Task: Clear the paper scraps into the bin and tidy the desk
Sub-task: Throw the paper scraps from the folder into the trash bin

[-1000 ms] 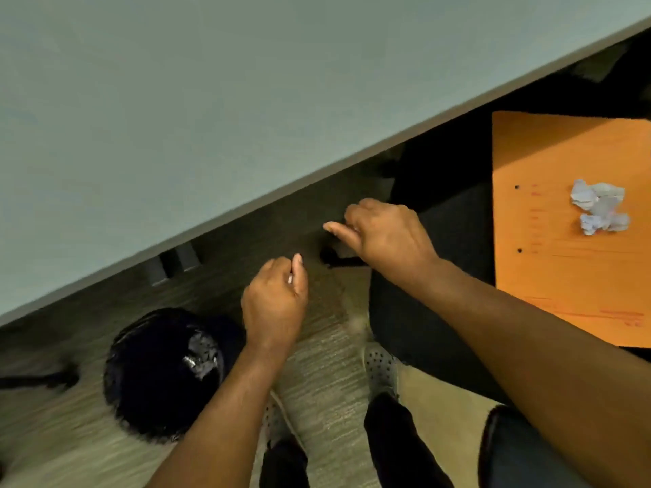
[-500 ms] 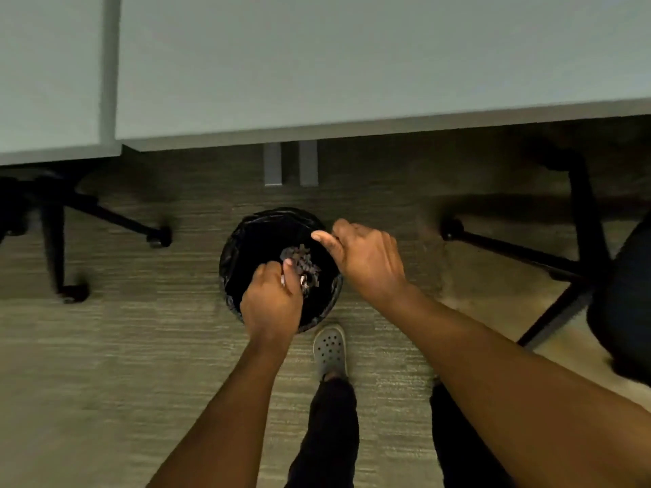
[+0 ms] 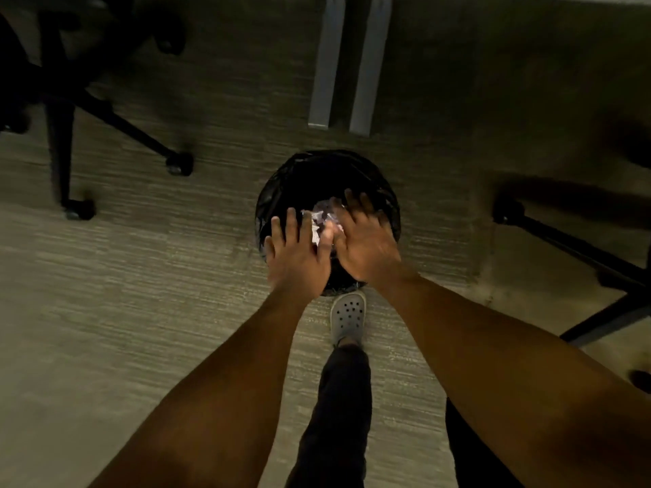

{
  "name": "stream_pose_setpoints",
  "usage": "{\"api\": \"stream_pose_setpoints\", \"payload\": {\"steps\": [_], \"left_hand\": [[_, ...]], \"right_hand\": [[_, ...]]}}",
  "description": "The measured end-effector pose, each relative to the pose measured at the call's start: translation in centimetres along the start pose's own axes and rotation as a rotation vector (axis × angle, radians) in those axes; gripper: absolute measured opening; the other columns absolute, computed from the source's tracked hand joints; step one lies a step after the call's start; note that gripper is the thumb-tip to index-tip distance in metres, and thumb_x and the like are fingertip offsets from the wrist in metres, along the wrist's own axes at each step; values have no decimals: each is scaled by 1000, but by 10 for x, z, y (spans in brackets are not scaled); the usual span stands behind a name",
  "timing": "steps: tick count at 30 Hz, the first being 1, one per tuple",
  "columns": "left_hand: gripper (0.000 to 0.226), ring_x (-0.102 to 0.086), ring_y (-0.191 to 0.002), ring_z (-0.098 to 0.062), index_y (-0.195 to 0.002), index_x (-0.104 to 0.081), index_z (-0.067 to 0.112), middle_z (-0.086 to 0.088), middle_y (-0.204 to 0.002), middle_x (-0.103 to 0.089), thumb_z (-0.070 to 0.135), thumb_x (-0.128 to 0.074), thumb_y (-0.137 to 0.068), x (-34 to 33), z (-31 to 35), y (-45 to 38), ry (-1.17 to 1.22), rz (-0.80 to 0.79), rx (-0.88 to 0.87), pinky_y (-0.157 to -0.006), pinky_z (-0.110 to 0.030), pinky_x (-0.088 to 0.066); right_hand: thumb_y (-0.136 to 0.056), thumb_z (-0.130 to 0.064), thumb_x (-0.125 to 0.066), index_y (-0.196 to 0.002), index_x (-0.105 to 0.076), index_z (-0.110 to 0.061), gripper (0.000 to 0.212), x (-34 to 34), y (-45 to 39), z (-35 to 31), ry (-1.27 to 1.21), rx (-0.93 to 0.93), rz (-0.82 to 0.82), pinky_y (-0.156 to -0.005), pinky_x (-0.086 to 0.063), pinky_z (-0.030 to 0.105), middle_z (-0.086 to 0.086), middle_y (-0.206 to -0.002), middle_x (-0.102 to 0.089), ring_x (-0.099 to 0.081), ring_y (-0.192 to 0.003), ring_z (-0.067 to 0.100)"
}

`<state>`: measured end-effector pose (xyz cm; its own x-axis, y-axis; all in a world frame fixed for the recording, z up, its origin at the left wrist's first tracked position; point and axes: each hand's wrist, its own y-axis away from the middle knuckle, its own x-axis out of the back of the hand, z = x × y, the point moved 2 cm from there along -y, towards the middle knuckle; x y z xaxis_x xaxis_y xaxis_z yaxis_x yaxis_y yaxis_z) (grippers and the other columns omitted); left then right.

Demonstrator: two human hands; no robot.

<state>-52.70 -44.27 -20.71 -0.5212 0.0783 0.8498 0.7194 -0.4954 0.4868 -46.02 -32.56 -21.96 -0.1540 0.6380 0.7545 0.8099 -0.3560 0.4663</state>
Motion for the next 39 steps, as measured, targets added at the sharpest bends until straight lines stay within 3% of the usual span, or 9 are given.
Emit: {"api": "stream_pose_setpoints", "payload": {"steps": [3,9,14,20,27,31,39], "left_hand": [[85,9,-150,-25,-155,-8,23,-2,-164,1,67,15,-86,-7,-9,11,-25,-4,-57,-120,-47,0],[81,10,-150,-21,-155,-6,24,1,-164,2,64,14,-88,-7,-8,28,4,-25,-29,-120,-43,5],[84,7,-150,-19,-155,-9,18,-1,-164,-2,64,14,-89,-1,3,36,47,19,-36,-121,-42,1],[83,-2,-150,-21,-153,-22,14,-5,-163,-12,63,7,-93,9,42,43,51,66,-139,-121,-44,-4],[78,-25,-145,-25,-142,-45,11,-9,-155,-35,57,0,-98,28,119,63,52,118,-319,-119,-47,-16],[71,-23,-146,-22,-143,-44,12,-6,-156,-33,54,-7,-99,40,178,81,85,112,-446,-120,-44,-14],[66,-22,-147,-19,-145,-40,14,-6,-157,-31,56,-19,-99,56,325,133,100,96,-726,-120,-47,-16]], "right_hand": [[-91,-56,2,-154,-13,-29,71,-8,12,6,74,21,-21,-120,-8,49,3,-163,-11,-1,-150,25],[-94,-59,0,-153,-18,-28,69,-6,22,7,60,-7,-15,-120,-7,49,2,-162,-15,-5,-149,24],[-95,-60,-5,-149,-30,-27,68,16,28,12,22,-23,42,-120,-9,51,3,-163,-11,-5,-149,24],[-94,-63,-7,-142,-42,-19,74,49,56,25,-42,-84,122,-119,-11,49,8,-158,-26,-22,-144,27],[-100,-54,-24,-138,-48,-14,60,102,106,58,-204,-170,248,-119,-19,45,10,-152,-38,-29,-142,25],[-100,-52,-32,-144,-40,-14,59,154,146,88,-275,-247,355,-116,-27,45,9,-153,-37,-29,-143,23],[-100,-54,-33,-146,-38,-19,58,262,255,175,-274,-386,632,-117,-23,38,2,-156,-32,-24,-145,16]]}}
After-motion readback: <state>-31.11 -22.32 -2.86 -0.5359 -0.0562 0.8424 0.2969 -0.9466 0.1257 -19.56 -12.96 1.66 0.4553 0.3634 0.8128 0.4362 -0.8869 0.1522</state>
